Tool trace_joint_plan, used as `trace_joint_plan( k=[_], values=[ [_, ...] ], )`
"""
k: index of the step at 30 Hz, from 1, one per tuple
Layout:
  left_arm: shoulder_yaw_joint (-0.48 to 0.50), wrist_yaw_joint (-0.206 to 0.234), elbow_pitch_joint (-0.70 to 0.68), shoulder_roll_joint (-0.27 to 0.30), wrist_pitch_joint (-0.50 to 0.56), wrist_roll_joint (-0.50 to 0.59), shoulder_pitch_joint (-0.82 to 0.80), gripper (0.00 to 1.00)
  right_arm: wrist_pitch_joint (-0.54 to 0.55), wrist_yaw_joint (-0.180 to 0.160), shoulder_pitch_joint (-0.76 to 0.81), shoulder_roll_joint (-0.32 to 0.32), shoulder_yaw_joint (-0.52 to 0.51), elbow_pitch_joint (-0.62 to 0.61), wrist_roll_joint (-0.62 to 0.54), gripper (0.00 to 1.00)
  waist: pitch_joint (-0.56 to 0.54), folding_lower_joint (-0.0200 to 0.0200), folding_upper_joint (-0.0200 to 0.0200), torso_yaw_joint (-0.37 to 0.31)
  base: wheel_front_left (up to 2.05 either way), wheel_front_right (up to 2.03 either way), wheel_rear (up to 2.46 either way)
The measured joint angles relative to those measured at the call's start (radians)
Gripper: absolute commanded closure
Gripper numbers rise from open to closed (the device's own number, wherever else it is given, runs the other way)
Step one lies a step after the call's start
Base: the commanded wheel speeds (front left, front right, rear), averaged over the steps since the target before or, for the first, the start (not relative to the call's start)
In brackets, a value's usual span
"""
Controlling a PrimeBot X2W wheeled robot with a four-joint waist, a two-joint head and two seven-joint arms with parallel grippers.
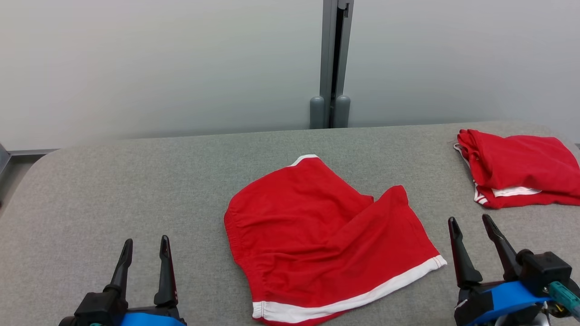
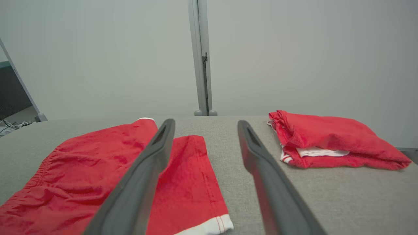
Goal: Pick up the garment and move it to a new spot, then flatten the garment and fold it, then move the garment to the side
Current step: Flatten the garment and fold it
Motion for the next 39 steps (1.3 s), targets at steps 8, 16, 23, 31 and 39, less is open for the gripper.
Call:
trace_joint_plan(
  k=[8, 16, 23, 31, 39],
  values=[
    [0.004, 0.000, 0.000, 0.006, 0.000, 0.000, 0.005, 0.00, 0.069, 0.000, 0.105, 0.026, -0.039, -0.124, -0.031, 0.00, 0.001, 0.0000, 0.0000, 0.003, 0.00, 0.00, 0.00],
    [-0.011, -0.007, 0.002, 0.008, 0.000, 0.007, 0.004, 0.00, 0.086, 0.000, 0.111, 0.035, -0.055, -0.141, -0.035, 0.00, 0.004, 0.0000, 0.0000, 0.008, 0.00, 0.00, 0.00],
    [-0.113, -0.028, 0.045, 0.004, 0.000, 0.016, -0.008, 0.00, 0.068, 0.000, 0.068, 0.036, -0.099, -0.038, -0.043, 0.00, 0.016, 0.0000, 0.0000, 0.012, 0.00, 0.00, 0.00],
    [-0.276, -0.043, 0.123, 0.007, 0.010, 0.012, -0.013, 0.00, 0.039, 0.000, -0.018, 0.019, -0.114, 0.167, -0.050, 0.00, 0.045, 0.0002, 0.0000, 0.016, 0.00, 0.00, 0.00],
    [-0.413, -0.048, 0.200, 0.042, 0.025, -0.042, -0.029, 0.00, -0.015, 0.000, -0.113, 0.014, -0.114, 0.366, -0.051, 0.00, 0.086, 0.0002, 0.0000, 0.021, 0.00, 0.00, 0.00]
  ],
)
